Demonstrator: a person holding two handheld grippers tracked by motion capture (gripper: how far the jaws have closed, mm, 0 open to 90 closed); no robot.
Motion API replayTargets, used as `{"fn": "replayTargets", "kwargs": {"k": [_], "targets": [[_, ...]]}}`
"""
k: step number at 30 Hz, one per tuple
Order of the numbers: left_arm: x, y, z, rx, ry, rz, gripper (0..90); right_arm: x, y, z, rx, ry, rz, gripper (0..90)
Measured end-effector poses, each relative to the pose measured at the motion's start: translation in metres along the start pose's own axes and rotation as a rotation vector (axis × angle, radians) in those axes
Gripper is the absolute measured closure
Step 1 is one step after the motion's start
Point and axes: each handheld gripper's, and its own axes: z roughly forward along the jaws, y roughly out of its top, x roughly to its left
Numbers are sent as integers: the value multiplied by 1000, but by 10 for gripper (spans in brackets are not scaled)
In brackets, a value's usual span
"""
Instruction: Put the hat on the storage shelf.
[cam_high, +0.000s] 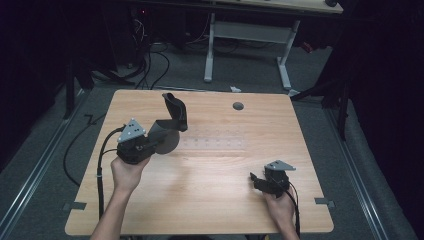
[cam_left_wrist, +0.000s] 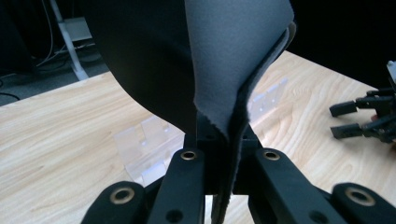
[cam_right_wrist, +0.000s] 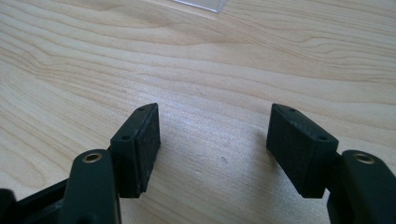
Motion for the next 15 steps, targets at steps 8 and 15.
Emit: {"fn": "replayTargets", "kwargs": {"k": [8,15], "targets": [[6,3,17,-5,25,41,860,0,0,0,0,0,0,352],[17,2,32,-19,63,40,861,0,0,0,0,0,0,351]]}}
